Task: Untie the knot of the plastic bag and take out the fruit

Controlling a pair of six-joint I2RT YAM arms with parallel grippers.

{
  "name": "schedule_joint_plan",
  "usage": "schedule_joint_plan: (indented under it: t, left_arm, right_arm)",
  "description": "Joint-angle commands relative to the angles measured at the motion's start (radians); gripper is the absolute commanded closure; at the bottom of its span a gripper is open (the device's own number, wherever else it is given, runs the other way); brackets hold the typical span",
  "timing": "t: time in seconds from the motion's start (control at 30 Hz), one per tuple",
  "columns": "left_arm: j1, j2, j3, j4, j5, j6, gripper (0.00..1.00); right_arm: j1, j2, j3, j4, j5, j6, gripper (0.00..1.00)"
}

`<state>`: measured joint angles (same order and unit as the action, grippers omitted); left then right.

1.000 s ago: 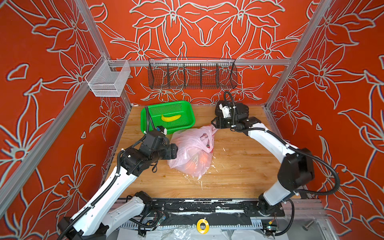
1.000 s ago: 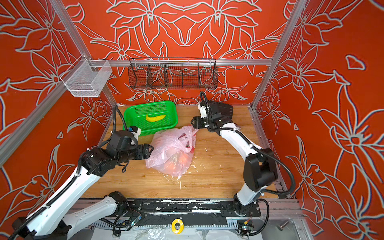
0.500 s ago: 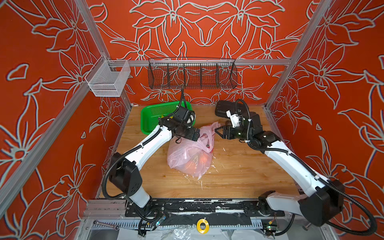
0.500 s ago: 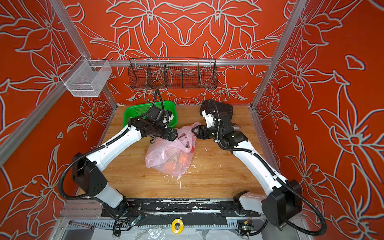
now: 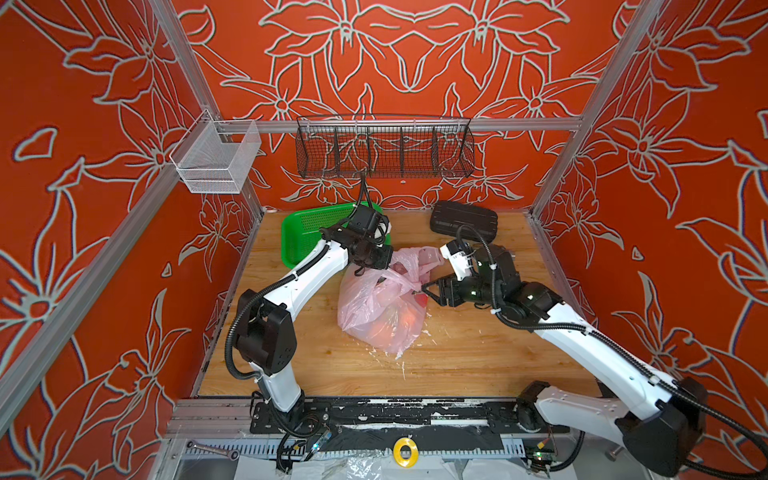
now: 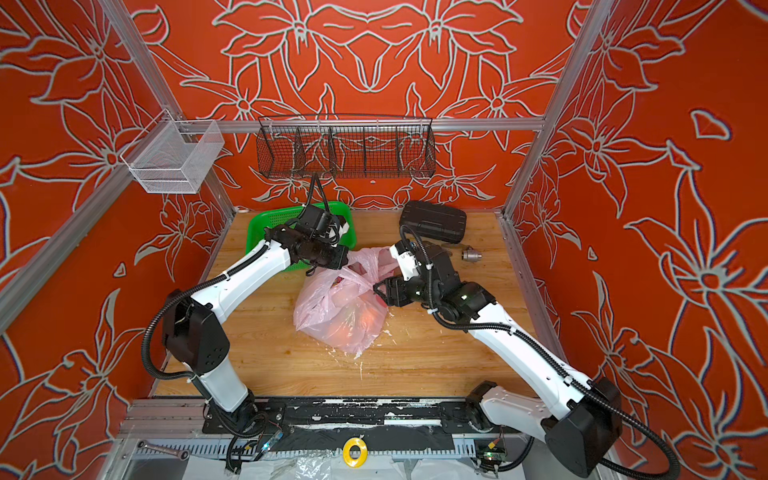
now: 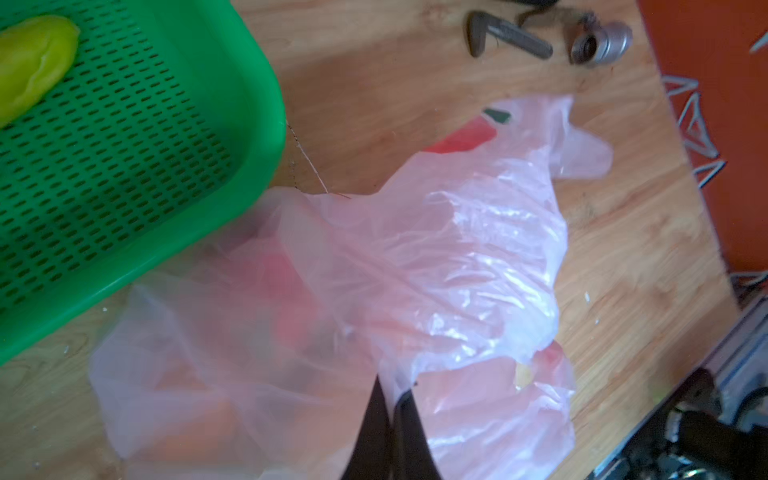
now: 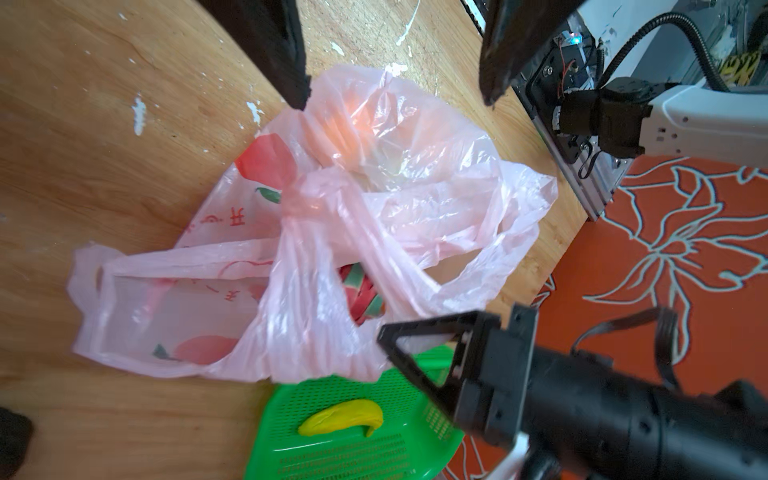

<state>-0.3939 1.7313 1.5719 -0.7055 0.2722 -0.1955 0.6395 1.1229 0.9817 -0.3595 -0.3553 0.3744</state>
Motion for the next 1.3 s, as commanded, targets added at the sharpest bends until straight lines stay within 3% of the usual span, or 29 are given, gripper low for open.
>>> schedule_joint_plan:
  t: [0.0, 0.07, 0.2, 0.33, 0.5, 0.57, 0.7, 0.87, 0.93, 1.07, 1.17, 1.27]
  left_arm:
    - [0.080, -0.051, -0.037, 0.084, 0.150, -0.138, 1.00]
    - [0.114, -0.054, -0.055, 0.113, 0.200, -0.199, 1.00]
    - [0.173, -0.045, -0.076, 0.159, 0.338, -0.303, 1.00]
    - [0.187, -0.048, -0.083, 0.174, 0.399, -0.321, 1.00]
    - [0.194, -0.051, -0.081, 0.140, 0.345, -0.318, 1.00]
    - [0.198, -0.048, -0.079, 0.140, 0.338, -0.317, 1.00]
    - [0.206, -0.042, -0.072, 0.136, 0.323, -0.305, 1.00]
    - [0.219, -0.027, -0.041, 0.115, 0.323, -0.291, 1.00]
    - [0.219, -0.029, -0.037, 0.115, 0.323, -0.285, 1.00]
    - [0.219, -0.045, -0.060, 0.141, 0.334, -0.301, 1.00]
    - [0.218, -0.057, -0.079, 0.162, 0.331, -0.310, 1.00]
    - [0.219, -0.058, -0.080, 0.152, 0.323, -0.304, 1.00]
  right_arm:
    - [0.073, 0.040, -0.028, 0.162, 0.031, -0.007, 0.33]
    - [0.119, 0.091, -0.025, 0.232, 0.049, -0.039, 0.31]
    - [0.166, 0.198, -0.037, 0.405, 0.104, -0.106, 0.03]
    - [0.166, 0.352, 0.030, 0.468, 0.214, -0.141, 0.03]
    - [0.170, 0.530, 0.186, 0.407, 0.082, -0.010, 0.04]
    - [0.172, 0.564, 0.165, 0.465, 0.037, 0.037, 0.14]
    - [0.174, 0.571, 0.136, 0.452, 0.004, 0.038, 0.65]
    - [0.175, 0.478, 0.046, 0.384, 0.001, -0.007, 0.99]
    - [0.175, 0.432, 0.016, 0.345, 0.032, 0.003, 1.00]
    - [0.170, 0.353, 0.017, 0.255, 0.263, 0.205, 0.78]
    - [0.149, 0.321, -0.019, 0.371, 0.312, 0.448, 0.34]
    - [0.142, 0.358, -0.006, 0.438, 0.306, 0.694, 0.30]
